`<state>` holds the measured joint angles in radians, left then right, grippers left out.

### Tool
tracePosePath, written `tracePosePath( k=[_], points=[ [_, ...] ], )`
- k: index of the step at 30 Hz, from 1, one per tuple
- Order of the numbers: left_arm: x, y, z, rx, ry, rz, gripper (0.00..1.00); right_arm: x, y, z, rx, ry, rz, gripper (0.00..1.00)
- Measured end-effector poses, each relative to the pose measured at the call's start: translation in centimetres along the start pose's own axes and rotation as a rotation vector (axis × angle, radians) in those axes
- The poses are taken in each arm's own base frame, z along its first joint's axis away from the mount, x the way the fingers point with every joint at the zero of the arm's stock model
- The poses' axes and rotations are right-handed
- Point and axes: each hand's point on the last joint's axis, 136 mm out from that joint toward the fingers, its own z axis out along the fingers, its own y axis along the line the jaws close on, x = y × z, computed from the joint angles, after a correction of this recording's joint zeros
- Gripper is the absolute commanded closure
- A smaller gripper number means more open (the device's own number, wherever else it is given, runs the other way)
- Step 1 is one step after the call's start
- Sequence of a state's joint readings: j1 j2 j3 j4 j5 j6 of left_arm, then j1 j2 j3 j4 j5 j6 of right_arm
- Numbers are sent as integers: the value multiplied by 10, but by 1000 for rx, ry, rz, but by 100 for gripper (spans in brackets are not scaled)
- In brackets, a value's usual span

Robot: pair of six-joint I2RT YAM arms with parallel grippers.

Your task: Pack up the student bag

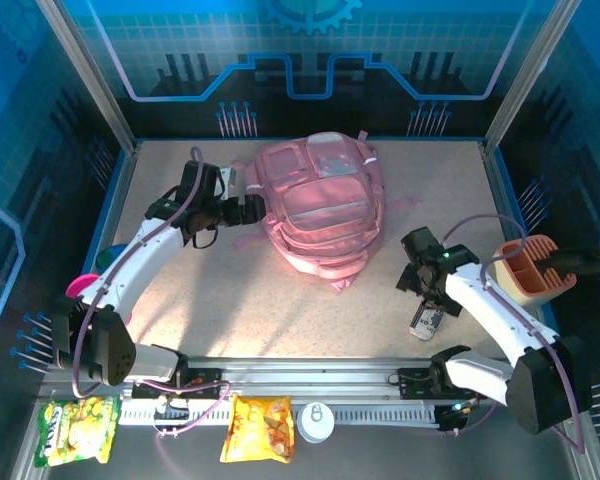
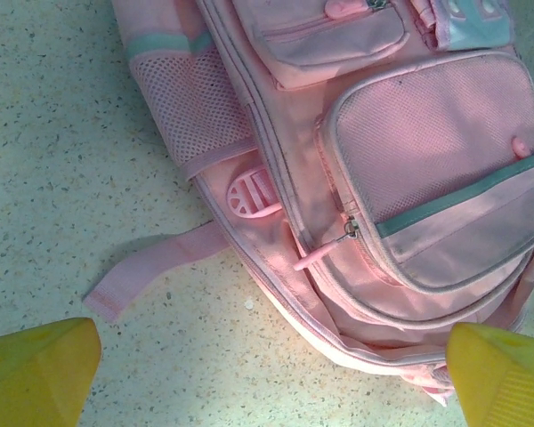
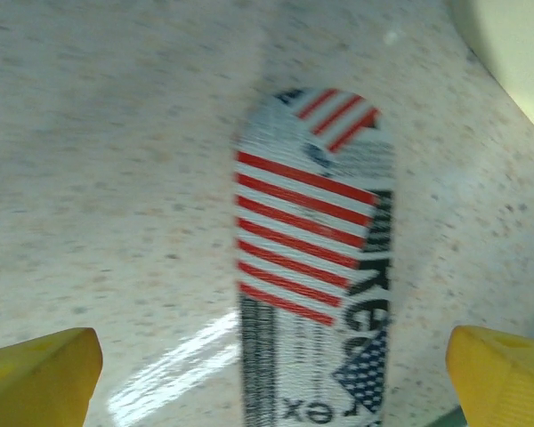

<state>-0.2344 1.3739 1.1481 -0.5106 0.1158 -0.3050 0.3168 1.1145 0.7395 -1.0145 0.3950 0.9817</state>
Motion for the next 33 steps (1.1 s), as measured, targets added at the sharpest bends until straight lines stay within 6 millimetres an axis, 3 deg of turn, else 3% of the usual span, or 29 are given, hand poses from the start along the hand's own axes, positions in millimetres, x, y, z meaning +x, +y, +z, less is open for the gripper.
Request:
tracePosePath(
  k=[4,8,22,30,33],
  points=[
    [-1,-1,-1,3,-6,1,1,17,-22,19,66,46,63,0],
    [-3,-2,-1,8,-18,4,1,28,-25,34,51,86,113,3],
    [-2,-5,1,34,-20,3,1,19,12,42,-134,80,26,29],
    [-3,-11,2,71,-21,0,1,10,41,52,-196,93,-95,29],
    [-4,-13,2,82,-23,1,1,2,53,55,-212,85,-129,23]
  ],
)
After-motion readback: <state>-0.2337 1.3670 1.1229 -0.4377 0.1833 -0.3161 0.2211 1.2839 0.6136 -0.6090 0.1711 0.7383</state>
